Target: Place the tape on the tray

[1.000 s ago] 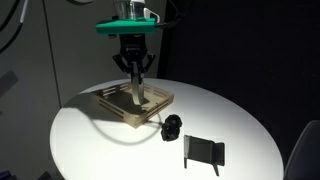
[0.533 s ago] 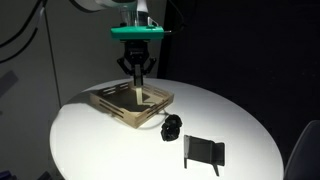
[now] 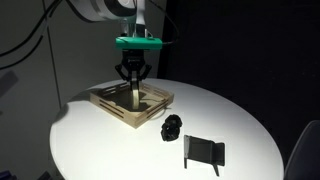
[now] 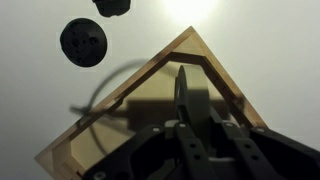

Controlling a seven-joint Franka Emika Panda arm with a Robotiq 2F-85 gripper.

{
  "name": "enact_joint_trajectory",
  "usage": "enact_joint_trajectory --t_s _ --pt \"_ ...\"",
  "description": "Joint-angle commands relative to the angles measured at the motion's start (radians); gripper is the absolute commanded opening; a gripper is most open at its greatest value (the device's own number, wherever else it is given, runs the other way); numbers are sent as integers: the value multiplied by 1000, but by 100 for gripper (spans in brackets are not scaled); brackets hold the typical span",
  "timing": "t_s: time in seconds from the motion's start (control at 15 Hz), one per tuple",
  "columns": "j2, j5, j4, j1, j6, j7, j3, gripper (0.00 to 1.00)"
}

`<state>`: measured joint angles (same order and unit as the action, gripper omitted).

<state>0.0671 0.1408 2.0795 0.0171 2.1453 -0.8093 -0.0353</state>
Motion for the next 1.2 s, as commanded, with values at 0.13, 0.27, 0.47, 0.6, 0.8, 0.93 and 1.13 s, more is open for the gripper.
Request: enact_joint_trajectory --t_s 0.13,0.27,0.47,0.6,0.8,0.93,1.13 --pt "34 -22 -54 14 -48 -83 13 5" --pt "37 -22 -57 16 -56 -98 13 5" --pt "44 -19 -61 21 -68 -106 10 46" --pt "48 -18 -64 25 -73 -105 9 53" --pt "49 -15 -67 31 -80 -105 7 77" --pt "46 -12 -68 34 -85 -103 7 92" --pt "39 -10 -69 37 -96 -91 6 100"
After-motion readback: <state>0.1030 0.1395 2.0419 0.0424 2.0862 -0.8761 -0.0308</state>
